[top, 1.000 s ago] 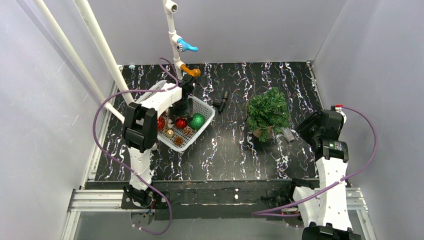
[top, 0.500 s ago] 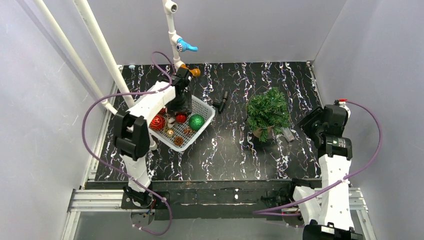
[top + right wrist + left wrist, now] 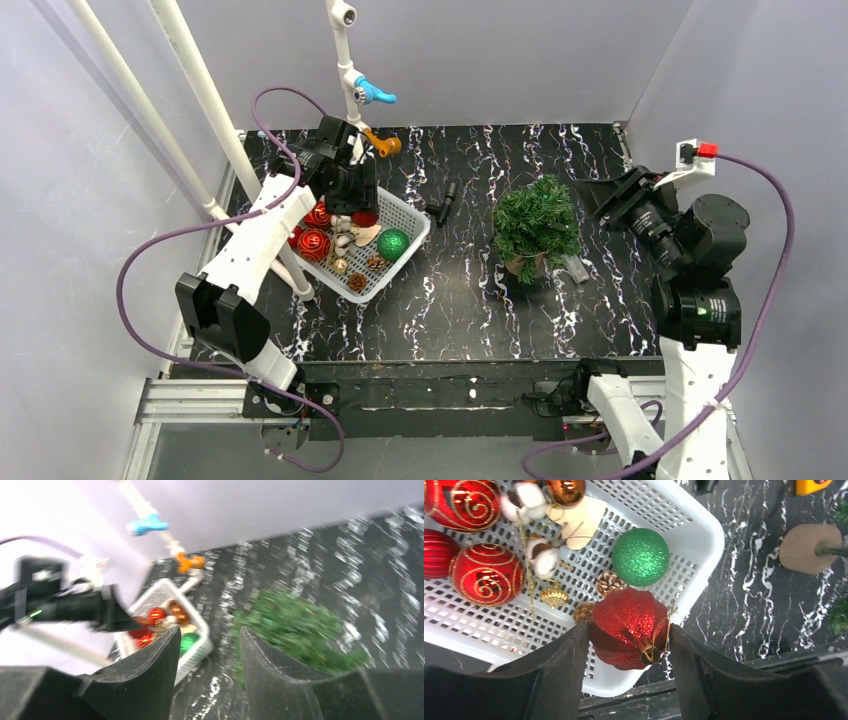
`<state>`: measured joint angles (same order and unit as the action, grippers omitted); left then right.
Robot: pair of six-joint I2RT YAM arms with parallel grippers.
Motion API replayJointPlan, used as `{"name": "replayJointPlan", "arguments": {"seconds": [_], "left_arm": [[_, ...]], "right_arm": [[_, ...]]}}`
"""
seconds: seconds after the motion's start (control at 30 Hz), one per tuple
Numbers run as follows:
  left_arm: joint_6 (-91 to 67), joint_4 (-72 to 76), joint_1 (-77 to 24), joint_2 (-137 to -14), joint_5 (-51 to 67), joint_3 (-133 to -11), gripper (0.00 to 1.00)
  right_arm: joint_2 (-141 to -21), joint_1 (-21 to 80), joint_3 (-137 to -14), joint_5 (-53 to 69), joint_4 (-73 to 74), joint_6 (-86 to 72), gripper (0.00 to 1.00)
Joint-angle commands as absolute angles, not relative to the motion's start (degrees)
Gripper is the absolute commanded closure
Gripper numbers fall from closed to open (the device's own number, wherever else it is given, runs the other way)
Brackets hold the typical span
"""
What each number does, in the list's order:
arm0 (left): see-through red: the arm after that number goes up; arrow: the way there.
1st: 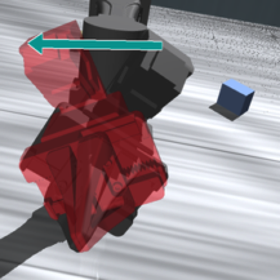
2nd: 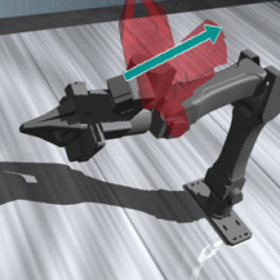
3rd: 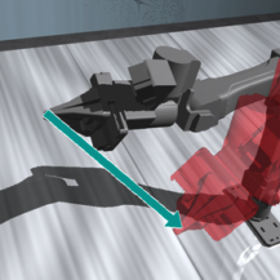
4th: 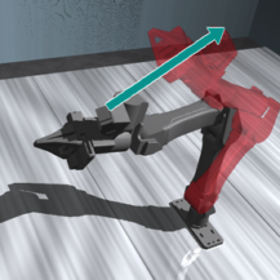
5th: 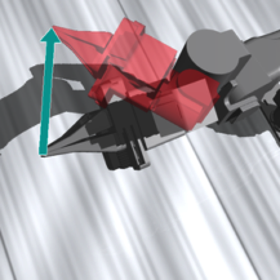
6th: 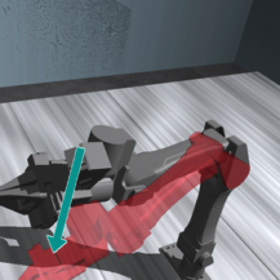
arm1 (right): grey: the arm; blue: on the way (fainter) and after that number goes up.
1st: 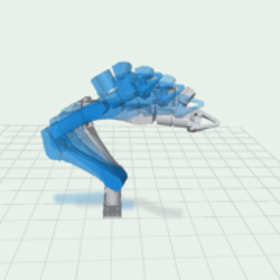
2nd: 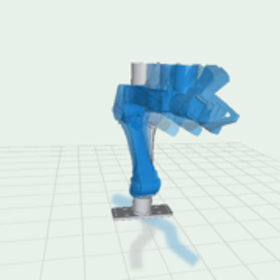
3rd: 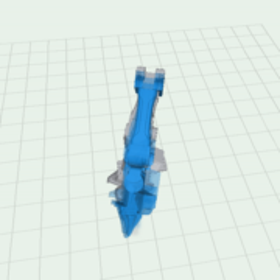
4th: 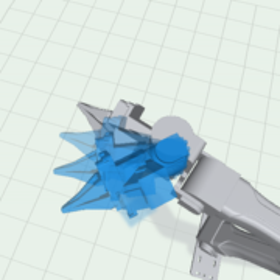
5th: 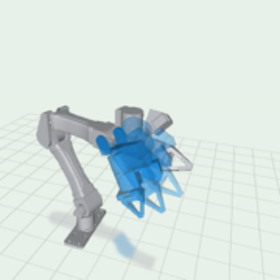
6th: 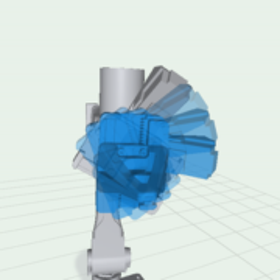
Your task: Decorate the small christmas tree
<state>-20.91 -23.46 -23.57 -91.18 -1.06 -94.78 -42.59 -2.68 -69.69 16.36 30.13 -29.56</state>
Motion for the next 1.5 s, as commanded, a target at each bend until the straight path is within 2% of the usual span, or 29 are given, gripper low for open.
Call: {"name": "replayJointPlan", "arguments": {"seconds": [0.0, 0.27, 0.47, 0.77, 1.07, 1.2, 1.27, 1.4, 1.47], "left_arm": [[-20.3, -28.0, -23.3, -89.1, 5.7, -95.4, 0.55], [-21.6, -27.1, -23.2, -88.1, 11.0, -95.3, 0.55], [-21.3, -27.7, -23.2, -87.0, 11.9, -94.8, 0.55], [-25.7, -26.2, -23.2, -85.5, 14.0, -93.9, 0.53], [-31.3, -23.6, -23.2, -84.9, 17.7, -94.1, 0.52], [-32.9, -23.3, -23.2, -84.4, 19.4, -93.7, 0.52], [-33.5, -22.8, -23.2, -83.9, 19.3, -92.9, 0.52], [-34.8, -22.1, -23.2, -83.4, 19.3, -92.2, 0.52], [-35.4, -22.0, -23.2, -83.5, 19.5, -92.3, 0.52]], "right_arm": [[-42.8, 2.8, -72.1, 33.7, 12.5, -30.4, 0.45], [-51.7, 26.7, -72.4, 28.1, 14.1, -24.9, 0.45], [-65.2, 40.7, -81.5, 14.5, 31.1, -13.7, 0.40], [-70.1, 41.9, -80.8, 12.1, 28.8, -15.0, 0.36], [-75.4, 41.9, -79.3, 16.9, 20.5, -23.3, 0.36], [-77.9, 41.9, -78.5, 18.0, 16.4, -23.9, 0.32], [-78.1, 42.0, -76.0, 18.9, 11.4, -24.0, 0.30], [-74.1, 43.8, -62.7, 18.0, -11.8, -20.2, 0.29], [-73.4, 44.8, -59.2, 16.2, -18.2, -17.8, 0.27]]}}
